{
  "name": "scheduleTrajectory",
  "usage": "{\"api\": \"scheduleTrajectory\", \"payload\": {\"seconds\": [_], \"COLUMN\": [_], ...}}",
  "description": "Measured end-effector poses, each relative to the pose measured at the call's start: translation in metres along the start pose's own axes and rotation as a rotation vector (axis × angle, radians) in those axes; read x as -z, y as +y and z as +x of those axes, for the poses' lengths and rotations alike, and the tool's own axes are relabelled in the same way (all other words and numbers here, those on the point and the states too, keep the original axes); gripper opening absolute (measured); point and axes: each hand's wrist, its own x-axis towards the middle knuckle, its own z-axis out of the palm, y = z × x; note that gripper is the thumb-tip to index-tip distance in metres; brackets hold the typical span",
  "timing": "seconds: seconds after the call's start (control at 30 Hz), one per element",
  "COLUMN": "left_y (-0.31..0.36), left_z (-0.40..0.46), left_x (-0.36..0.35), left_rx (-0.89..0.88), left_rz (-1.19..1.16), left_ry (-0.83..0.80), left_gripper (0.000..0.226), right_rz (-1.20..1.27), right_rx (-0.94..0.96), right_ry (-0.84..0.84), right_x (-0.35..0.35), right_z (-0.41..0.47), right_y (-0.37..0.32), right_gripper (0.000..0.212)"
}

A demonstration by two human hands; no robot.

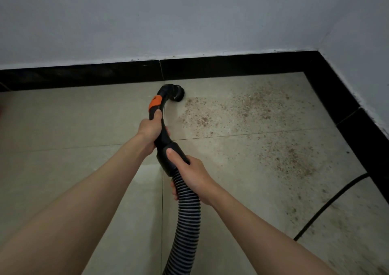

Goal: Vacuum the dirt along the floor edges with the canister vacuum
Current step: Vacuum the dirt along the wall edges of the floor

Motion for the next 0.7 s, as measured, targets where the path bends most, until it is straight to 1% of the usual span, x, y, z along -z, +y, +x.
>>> {"api": "scheduleTrajectory", "payload": {"seconds": [0.37,0.47,0.57,0.7], "left_y": [0.001,0.001,0.0,-0.001], "left_z": [-0.016,-0.018,-0.02,-0.026], "left_x": [-0.037,-0.052,-0.069,-0.093], "left_rx": [-0.028,-0.045,-0.051,-0.078], "left_rz": [0.039,0.081,0.146,0.186], "left_ry": [-0.063,-0.079,-0.103,-0.126], "left_gripper": [0.032,0.034,0.038,0.035], "right_rz": [0.106,0.165,0.197,0.195], "right_rx": [-0.008,0.007,0.018,0.075], "right_ry": [0.084,0.103,0.163,0.248], "right_x": [0.021,0.028,0.036,0.048], "right_z": [-0.017,-0.02,-0.021,-0.023], "right_y": [0.005,0.01,0.014,0.021], "right_gripper": [0.049,0.051,0.054,0.041]}}
